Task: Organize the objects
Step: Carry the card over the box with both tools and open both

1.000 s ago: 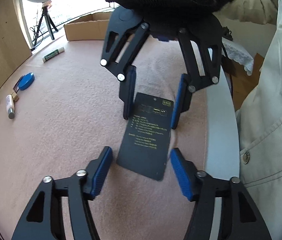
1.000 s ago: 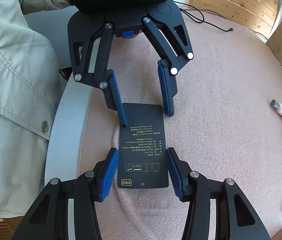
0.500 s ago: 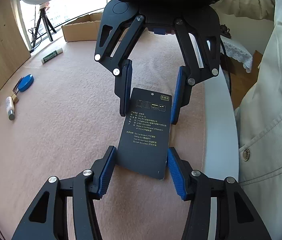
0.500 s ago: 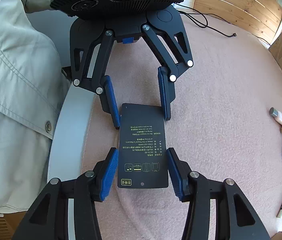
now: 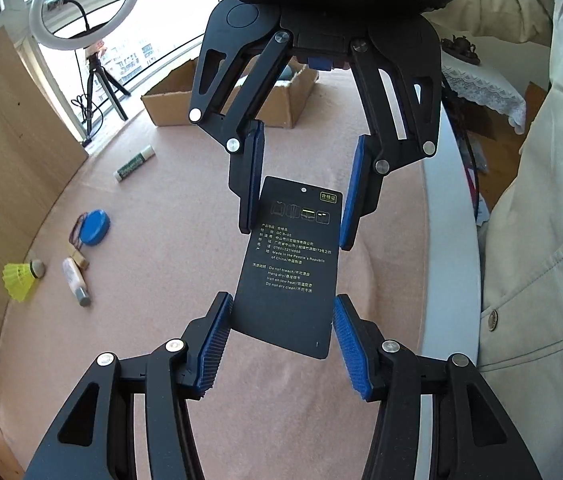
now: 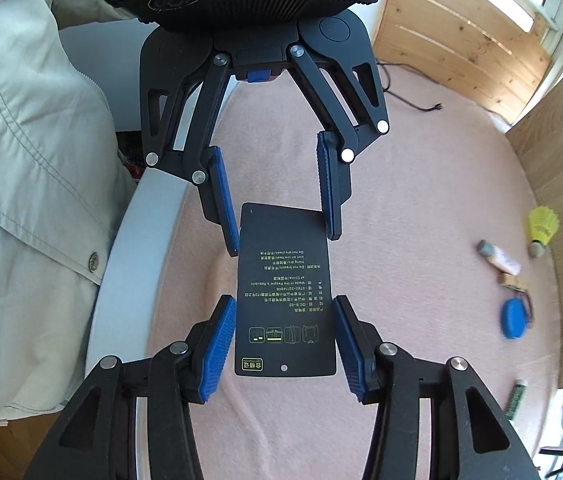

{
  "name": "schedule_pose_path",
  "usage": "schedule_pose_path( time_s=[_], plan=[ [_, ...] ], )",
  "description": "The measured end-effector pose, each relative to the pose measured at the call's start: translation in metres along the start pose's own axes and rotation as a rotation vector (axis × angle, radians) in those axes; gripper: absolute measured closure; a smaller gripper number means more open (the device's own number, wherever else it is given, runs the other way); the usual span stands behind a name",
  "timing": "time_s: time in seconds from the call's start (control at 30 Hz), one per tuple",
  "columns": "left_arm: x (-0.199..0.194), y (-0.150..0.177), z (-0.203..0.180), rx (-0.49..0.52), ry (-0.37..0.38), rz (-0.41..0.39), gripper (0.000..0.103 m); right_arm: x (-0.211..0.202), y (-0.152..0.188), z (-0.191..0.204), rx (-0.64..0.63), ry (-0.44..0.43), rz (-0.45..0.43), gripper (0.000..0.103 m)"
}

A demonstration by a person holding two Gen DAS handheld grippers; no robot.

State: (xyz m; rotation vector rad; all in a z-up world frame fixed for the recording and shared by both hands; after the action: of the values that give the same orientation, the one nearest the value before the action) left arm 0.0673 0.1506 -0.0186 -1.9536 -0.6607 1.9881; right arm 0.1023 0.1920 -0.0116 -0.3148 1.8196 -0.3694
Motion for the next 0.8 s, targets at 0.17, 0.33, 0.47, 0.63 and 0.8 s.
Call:
schedule_pose_path(
  time_s=[0.17, 0.33, 0.47, 0.63, 0.8],
  plan=[
    [0.009, -0.054, 0.008, 0.046, -0.034, 0.014, 0.048, -0.027, 0.032, -0.021, 0.0, 0.064, -0.011, 0.058],
    [0.034, -0.117, 0.011, 0.1, -0.046, 0.033, 0.048, -0.029, 0.057, -0.055, 0.022, 0.116, -0.007, 0.058],
    [0.061, -0.171, 0.014, 0.143, -0.051, 0.049, 0.048, -0.057, 0.102, -0.061, 0.053, 0.159, -0.011, 0.058],
    [0.093, -0.228, 0.014, 0.174, -0.048, 0.065, 0.048, -0.083, 0.156, -0.071, 0.08, 0.192, -0.023, 0.058],
    [0.121, -0.265, 0.012, 0.178, -0.035, 0.08, 0.048, -0.099, 0.194, -0.072, 0.091, 0.193, -0.03, 0.058]
  ],
)
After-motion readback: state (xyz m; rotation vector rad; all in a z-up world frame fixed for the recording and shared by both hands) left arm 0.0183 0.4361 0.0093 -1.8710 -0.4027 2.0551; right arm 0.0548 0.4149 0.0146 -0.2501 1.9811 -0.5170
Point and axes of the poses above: each gripper's, at about its wrist camera, not at the fingertips, and x roughly the way its jaws point, z to its left, y to its underside, the point moved 6 cm from there along x, roughly the way its jaws point, and after that the axes turned 9 degrees about y, right-handed, at the moved point
